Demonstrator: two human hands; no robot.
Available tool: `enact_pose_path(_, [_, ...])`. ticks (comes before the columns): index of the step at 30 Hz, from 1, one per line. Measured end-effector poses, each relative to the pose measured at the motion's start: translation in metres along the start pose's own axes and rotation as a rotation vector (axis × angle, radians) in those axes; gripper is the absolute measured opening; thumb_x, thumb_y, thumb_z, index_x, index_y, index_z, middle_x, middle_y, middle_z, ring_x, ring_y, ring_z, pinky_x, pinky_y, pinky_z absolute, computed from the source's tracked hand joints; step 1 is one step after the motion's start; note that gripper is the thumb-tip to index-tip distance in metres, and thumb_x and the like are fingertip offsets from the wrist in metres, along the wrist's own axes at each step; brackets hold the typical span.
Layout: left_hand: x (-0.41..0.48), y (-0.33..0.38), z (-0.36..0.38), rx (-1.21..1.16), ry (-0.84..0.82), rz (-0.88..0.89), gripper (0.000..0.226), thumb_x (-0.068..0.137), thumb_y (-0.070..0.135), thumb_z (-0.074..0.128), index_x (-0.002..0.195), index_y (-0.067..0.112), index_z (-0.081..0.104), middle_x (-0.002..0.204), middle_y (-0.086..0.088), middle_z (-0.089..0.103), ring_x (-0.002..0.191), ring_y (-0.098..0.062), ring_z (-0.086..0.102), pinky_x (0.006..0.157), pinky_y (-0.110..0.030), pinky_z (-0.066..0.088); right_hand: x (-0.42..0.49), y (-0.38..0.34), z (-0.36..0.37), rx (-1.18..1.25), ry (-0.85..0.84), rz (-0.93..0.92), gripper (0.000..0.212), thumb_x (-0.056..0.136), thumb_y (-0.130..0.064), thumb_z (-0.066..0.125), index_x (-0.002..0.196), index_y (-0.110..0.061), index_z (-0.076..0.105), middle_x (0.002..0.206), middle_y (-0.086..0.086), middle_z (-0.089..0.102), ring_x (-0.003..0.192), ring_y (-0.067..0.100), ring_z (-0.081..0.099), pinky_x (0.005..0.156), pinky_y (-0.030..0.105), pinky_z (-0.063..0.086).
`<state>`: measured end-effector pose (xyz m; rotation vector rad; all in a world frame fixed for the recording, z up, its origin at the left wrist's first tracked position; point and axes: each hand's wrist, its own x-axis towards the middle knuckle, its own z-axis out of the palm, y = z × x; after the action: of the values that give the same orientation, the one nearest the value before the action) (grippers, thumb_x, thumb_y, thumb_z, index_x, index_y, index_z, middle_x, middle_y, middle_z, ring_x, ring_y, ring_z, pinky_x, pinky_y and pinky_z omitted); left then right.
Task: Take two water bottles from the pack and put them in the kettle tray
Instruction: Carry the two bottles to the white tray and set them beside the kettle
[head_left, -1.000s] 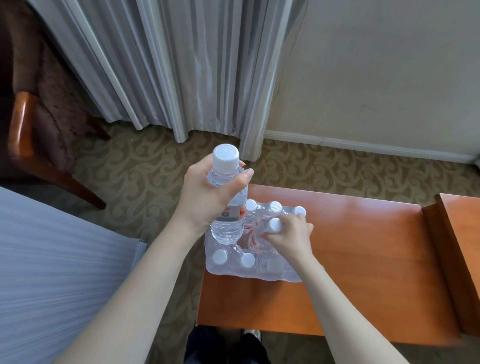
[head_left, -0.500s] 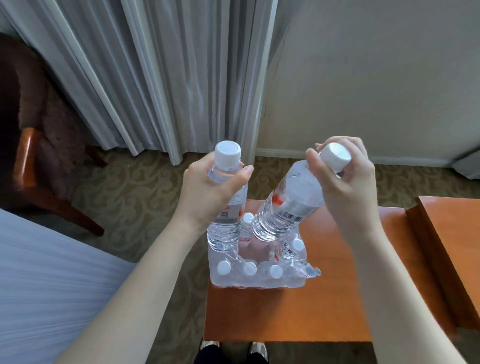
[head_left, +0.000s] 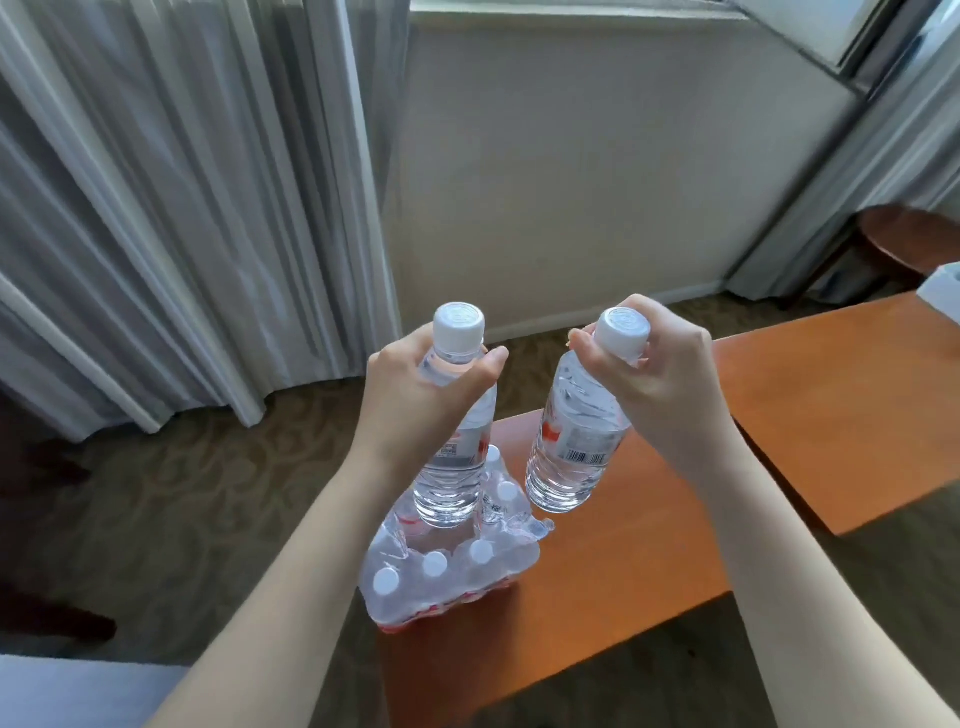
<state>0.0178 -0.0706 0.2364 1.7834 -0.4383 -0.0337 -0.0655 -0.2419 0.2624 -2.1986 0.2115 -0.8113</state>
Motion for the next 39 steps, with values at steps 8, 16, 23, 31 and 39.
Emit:
enact_pose_path(8, [-0.021, 0.058, 0.090, -0.080, -0.200, 0.131, 0.042, 0.070, 0.052, 0.066, 0.071, 0.011, 0.061, 0.068, -0.009, 0.065, 0.062, -0.021, 0.063, 0.064, -0.041, 0.054, -0.026, 0.022, -0.109, -0.090, 0.119, -0.004, 0.039, 0.080, -0.032, 0.066, 0.069, 0.004, 0.054, 0.065, 0.020, 0.064, 0.058, 0.031, 0.056, 0.053, 0.037, 0.044])
enact_pose_path(16, [-0.084, 0.132, 0.235, -0.147, -0.359, 0.286, 0.042, 0.073, 0.054, 0.063, 0.065, 0.013, 0.056, 0.054, 0.010, 0.055, 0.053, -0.004, 0.051, 0.053, -0.020, 0.042, -0.094, 0.061, -0.277, -0.149, 0.283, 0.062, 0.037, 0.081, -0.032, 0.065, 0.068, 0.001, 0.055, 0.063, 0.014, 0.061, 0.058, 0.024, 0.056, 0.049, 0.026, 0.040])
enact_pose_path(23, [-0.169, 0.203, 0.379, -0.265, -0.544, 0.346, 0.035, 0.075, 0.055, 0.061, 0.066, 0.021, 0.061, 0.055, 0.014, 0.062, 0.054, -0.001, 0.058, 0.054, -0.019, 0.047, -0.170, 0.092, -0.440, -0.282, 0.407, 0.135, 0.034, 0.083, -0.028, 0.069, 0.067, -0.002, 0.054, 0.057, 0.007, 0.057, 0.052, 0.016, 0.050, 0.047, 0.026, 0.038])
enact_pose_path(31, [-0.231, 0.273, 0.504, -0.300, -0.710, 0.466, 0.041, 0.077, 0.054, 0.060, 0.063, 0.015, 0.057, 0.056, 0.007, 0.061, 0.056, -0.007, 0.057, 0.056, -0.032, 0.047, -0.233, 0.118, -0.570, -0.381, 0.584, 0.229, 0.038, 0.081, -0.031, 0.070, 0.065, -0.004, 0.050, 0.055, 0.011, 0.057, 0.054, 0.024, 0.056, 0.048, 0.031, 0.041])
enact_pose_path(39, [-0.236, 0.306, 0.629, -0.351, -0.852, 0.515, 0.039, 0.081, 0.047, 0.061, 0.071, 0.009, 0.063, 0.068, -0.004, 0.070, 0.070, -0.024, 0.068, 0.063, -0.037, 0.055, -0.242, 0.168, -0.660, -0.464, 0.675, 0.342, 0.035, 0.083, -0.026, 0.071, 0.071, 0.003, 0.054, 0.074, 0.032, 0.066, 0.074, 0.046, 0.063, 0.063, 0.055, 0.052])
